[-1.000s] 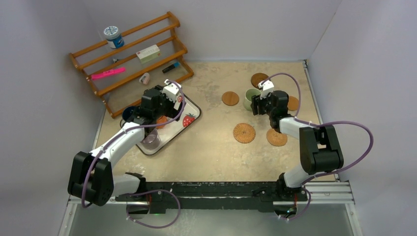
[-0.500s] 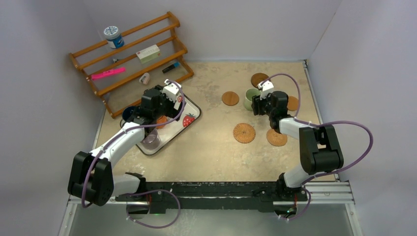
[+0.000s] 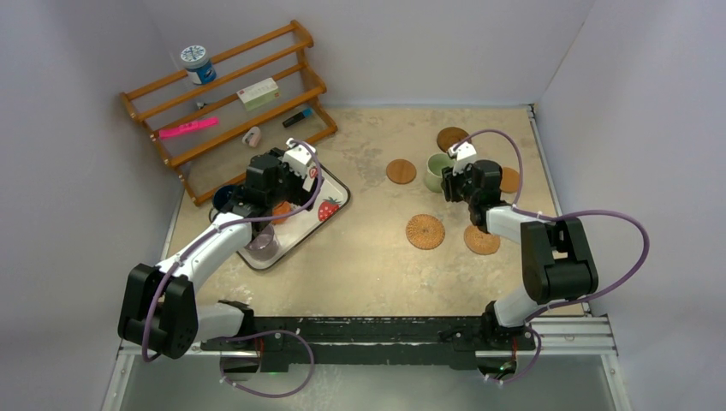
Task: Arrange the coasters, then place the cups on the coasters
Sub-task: Pick up the cup at the center of the board.
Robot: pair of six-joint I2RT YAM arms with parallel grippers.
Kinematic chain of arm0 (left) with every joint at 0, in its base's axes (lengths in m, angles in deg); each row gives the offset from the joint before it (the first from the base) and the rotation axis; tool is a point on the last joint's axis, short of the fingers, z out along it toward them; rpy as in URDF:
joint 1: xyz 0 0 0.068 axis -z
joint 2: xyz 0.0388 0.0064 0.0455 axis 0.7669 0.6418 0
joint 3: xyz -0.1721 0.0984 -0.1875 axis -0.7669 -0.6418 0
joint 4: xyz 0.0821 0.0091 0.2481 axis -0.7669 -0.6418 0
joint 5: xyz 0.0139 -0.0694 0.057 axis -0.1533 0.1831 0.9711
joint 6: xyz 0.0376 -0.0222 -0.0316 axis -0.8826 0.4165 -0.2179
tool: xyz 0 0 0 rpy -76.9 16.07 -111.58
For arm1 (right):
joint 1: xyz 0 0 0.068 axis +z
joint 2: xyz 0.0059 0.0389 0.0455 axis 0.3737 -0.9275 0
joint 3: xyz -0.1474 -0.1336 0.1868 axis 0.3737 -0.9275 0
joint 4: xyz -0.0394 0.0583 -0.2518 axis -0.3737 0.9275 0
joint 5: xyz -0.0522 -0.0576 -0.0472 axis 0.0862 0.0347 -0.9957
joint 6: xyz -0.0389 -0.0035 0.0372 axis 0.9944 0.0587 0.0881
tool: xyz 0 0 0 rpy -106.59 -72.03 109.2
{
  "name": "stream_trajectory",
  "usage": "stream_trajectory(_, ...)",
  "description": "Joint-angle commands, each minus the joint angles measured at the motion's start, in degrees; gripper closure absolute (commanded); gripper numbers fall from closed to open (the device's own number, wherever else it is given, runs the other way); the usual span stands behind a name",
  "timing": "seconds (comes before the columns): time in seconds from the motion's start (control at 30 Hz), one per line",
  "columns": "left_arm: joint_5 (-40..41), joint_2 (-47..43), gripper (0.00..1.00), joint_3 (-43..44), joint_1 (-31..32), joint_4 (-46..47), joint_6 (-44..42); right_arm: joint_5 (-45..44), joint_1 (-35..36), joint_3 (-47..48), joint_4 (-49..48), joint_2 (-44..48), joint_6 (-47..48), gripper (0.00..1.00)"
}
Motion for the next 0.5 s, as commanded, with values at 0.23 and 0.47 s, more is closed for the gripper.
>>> stream_trajectory(0.23,-1.45,-0.44,0.0,-0.55,-0.33,1.89,-0.92,-0.44,0.09,-0.99,-3.12,0.54,1.05,0.79)
stream_trajectory(0.47,-1.54,-0.44,0.0,-0.56,-0.26,1.82,-0.95,-0.27,0.09,-1.66,-3.74,1.3,1.4,1.0)
